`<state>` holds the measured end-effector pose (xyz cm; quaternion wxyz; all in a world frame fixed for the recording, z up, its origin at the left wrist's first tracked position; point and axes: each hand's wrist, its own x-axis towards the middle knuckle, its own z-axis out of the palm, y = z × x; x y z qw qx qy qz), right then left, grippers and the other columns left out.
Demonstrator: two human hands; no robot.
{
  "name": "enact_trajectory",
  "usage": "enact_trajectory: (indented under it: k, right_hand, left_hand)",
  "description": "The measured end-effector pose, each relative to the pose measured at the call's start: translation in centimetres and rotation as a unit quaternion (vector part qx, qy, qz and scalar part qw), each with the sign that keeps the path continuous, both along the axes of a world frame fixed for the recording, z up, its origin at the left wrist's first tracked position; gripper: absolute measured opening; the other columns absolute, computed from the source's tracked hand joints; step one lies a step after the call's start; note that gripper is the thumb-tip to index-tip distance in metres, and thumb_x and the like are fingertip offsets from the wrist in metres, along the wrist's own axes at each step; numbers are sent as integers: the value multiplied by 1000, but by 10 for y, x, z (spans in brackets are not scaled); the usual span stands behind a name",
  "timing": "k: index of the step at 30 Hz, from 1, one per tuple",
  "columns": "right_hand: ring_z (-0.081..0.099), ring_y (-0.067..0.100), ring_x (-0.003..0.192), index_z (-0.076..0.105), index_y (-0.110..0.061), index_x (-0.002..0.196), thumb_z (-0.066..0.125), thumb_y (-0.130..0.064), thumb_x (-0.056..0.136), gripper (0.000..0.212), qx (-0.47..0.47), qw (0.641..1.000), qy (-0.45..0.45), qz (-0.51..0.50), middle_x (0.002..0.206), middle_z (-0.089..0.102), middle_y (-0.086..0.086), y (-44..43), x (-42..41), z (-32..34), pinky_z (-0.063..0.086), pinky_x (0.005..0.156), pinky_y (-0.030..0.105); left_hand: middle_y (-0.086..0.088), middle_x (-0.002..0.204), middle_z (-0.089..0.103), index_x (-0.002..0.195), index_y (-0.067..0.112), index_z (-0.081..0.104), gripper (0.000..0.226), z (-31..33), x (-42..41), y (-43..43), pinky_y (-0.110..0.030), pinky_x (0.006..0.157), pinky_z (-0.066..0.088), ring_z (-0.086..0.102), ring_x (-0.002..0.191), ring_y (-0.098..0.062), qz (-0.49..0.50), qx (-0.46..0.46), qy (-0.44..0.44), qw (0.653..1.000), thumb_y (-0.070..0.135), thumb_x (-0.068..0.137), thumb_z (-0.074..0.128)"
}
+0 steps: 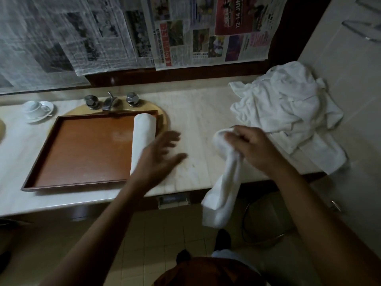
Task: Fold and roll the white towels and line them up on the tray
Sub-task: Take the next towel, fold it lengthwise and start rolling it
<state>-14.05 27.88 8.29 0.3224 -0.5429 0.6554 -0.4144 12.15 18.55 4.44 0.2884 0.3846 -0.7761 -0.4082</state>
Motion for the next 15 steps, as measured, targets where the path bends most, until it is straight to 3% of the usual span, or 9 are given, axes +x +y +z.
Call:
enact_trajectory:
  k: [2, 5, 8, 11, 15]
  right_hand:
    - [69, 24, 82, 77, -24, 98, 66, -47, 96, 25, 13, 996, 0, 86, 87, 74, 2, -1, 24, 10, 54, 74, 39]
    - [67, 11, 77, 75, -20, 90, 64, -29, 100, 17, -37, 994, -3, 100, 78, 71, -2, -1, 22, 27, 51, 70, 23]
    - [51, 15, 64, 62, -13, 75, 62, -26, 103, 30, -59, 998, 3, 32, 67, 52, 4, 1, -6, 33, 41, 62, 29]
    - [38, 16, 61, 45, -5, 70, 62, -29, 103, 44, -80, 995, 7, -59, 64, 37, 3, 7, -33, 20, 30, 61, 33]
    - [49, 21, 70, 60, 0, 84, 64, -44, 97, 46, -82, 986, -65, -134, 72, 50, 9, 12, -56, -5, 39, 68, 39]
  left_hand:
    - [15, 131, 63, 139, 27, 55, 53, 9, -37, 15, -31, 95, 54, 62, 118, -5, -89, -49, 9, 995, 32, 92, 77]
    - [6, 98, 73, 114, 18, 68, 28, 6, -60, 16, -44, 76, 58, 70, 88, -11, -133, -60, -12, 989, 39, 97, 65]
    - [1, 70, 62, 82, 18, 63, 42, -8, -44, 1, -43, 56, 49, 58, 61, -14, -119, -52, -60, 990, 55, 100, 54]
    - [6, 76, 63, 87, 28, 65, 27, -22, -22, -8, -27, 57, 48, 62, 66, -9, -127, -52, -121, 983, 47, 104, 55]
    - [11, 76, 61, 83, 32, 61, 24, -51, -6, -6, -21, 59, 44, 60, 67, -2, -139, -23, -236, 961, 42, 104, 57]
